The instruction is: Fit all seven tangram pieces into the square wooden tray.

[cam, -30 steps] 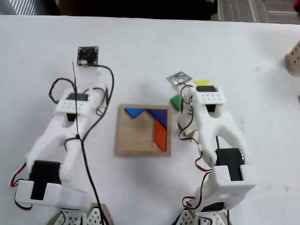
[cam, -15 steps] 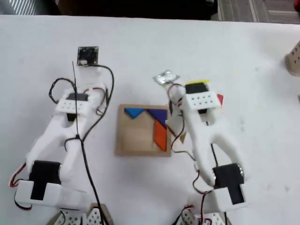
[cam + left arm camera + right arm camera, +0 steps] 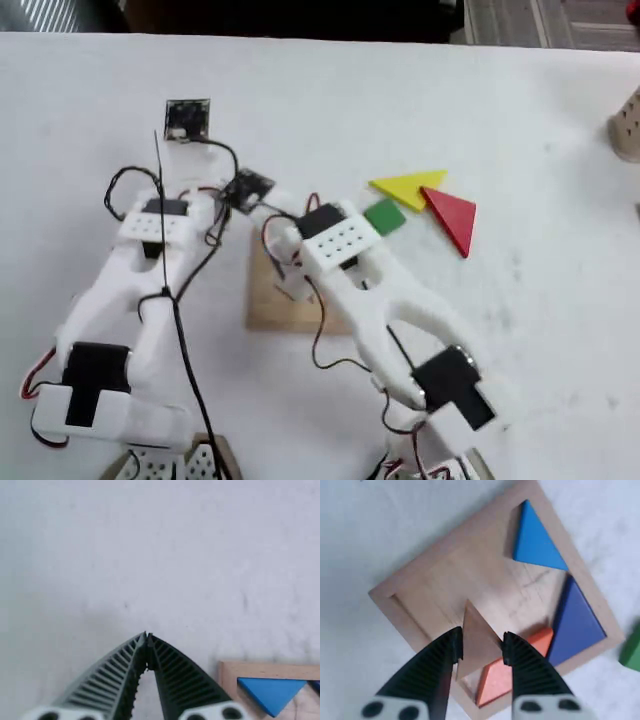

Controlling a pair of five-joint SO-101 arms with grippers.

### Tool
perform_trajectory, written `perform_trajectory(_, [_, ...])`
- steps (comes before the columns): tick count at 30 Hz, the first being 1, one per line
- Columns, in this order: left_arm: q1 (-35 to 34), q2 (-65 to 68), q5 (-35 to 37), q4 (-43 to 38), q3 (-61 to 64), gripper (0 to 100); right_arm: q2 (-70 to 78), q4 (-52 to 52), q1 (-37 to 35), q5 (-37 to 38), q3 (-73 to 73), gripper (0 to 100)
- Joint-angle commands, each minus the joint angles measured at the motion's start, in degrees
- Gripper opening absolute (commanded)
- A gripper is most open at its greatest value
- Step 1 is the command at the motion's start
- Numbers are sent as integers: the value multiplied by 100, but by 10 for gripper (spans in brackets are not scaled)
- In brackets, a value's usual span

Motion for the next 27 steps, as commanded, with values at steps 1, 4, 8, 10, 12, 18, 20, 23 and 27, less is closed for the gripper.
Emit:
perform_trajectory(1, [-57, -48, -62, -141, -88, 24, 426, -171, -136, 141, -352, 86])
perform_trajectory(4, [-57, -48, -62, -141, -88, 24, 646, 119, -136, 308, -624, 169])
perform_trajectory(8, [-57, -48, -62, -141, -88, 24, 629, 541, -119, 316, -870, 221])
perform_trajectory(10, [-57, -48, -62, -141, -88, 24, 479, 831, -101, 316, -985, 221])
perform_trajectory(12, [-57, -48, -62, -141, -88, 24, 251, 1147, 13, 299, -1055, 221])
perform_trajectory(18, [-154, -233, -62, -97, -35, 23, -945, 1543, 884, 141, -396, 148])
perform_trajectory(20, [-119, -444, -62, -105, 123, 23, -1297, 1244, 1297, -229, 97, 101])
perform_trajectory(23, [-31, -716, -62, -132, 369, 23, -1648, 787, 1868, -378, 756, 49])
perform_trajectory(27, [22, -998, -62, -132, 607, 23, -1965, 673, 2651, -413, 1468, 16])
